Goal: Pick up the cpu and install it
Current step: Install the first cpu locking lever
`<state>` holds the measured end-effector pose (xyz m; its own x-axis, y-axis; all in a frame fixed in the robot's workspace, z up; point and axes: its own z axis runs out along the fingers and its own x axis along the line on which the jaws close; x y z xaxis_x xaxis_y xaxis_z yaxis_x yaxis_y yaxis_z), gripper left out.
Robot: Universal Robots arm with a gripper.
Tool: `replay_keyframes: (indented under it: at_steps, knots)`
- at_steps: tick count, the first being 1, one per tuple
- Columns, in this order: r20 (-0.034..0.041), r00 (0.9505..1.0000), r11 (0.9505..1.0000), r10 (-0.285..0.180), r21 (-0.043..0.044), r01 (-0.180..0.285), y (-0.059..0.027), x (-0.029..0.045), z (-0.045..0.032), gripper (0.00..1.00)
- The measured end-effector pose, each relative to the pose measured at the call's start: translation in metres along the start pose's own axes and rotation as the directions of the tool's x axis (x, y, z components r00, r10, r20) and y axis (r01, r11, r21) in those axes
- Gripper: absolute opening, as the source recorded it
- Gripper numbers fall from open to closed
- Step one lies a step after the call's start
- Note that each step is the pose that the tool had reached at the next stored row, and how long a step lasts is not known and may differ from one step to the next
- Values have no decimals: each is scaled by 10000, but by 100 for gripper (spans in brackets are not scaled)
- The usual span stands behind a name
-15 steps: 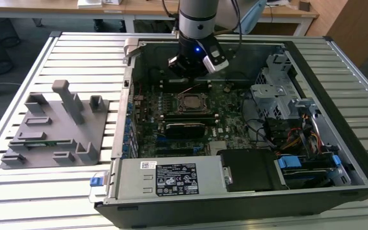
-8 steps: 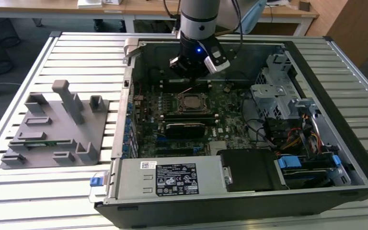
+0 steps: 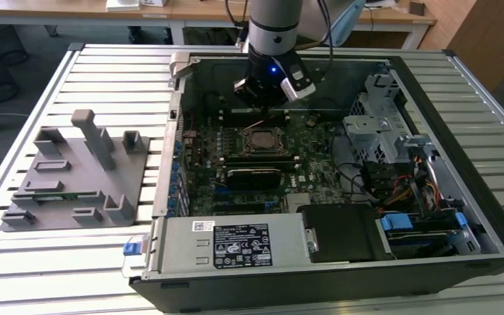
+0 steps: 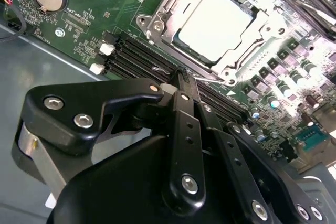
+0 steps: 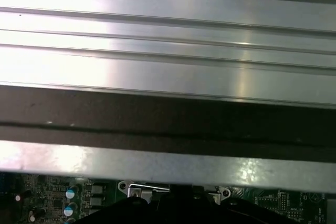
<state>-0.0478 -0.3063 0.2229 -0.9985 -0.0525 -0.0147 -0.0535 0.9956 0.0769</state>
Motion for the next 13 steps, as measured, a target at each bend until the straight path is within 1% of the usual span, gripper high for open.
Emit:
replay_keyframes:
  at_steps: [4,10,13]
  knots:
    - [0,10000,10000,0,-1,0,-2,-19,19,11]
    - [1,10000,10000,-1,-2,1,-3,-77,43,11]
    - [0,10000,10000,1,0,-1,-3,-83,58,11]
